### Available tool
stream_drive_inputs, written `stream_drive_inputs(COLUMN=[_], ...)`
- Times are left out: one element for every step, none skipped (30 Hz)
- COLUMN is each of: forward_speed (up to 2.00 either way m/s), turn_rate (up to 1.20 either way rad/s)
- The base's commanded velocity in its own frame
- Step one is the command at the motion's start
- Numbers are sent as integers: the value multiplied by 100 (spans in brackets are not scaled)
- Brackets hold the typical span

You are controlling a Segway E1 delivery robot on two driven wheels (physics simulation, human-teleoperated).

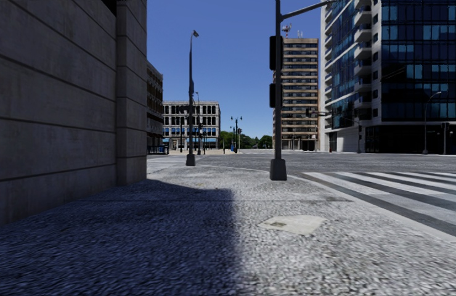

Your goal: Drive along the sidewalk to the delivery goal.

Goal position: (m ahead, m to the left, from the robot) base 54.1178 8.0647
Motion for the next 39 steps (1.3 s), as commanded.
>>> stream_drive_inputs(forward_speed=[200, 200, 200, 200, 200, 200, 200, 200, 200, 200, 200, 200, 200, 200, 200, 200, 200, 200, 200, 200, 200, 200, 200, 200, 200, 200, 200, 200, 200, 200, 200, 200, 200, 200, 200, 200, 200, 200, 200], turn_rate=[0, 0, 0, 0, 0, 0, 0, 0, 0, 0, 0, 0, 0, 0, 0, 0, 0, 0, 0, 1, 5, 5, 13, 20, 24, 24, 24, 24, 24, 24, 24, 24, 24, 24, 24, 24, 25, 25, 25])
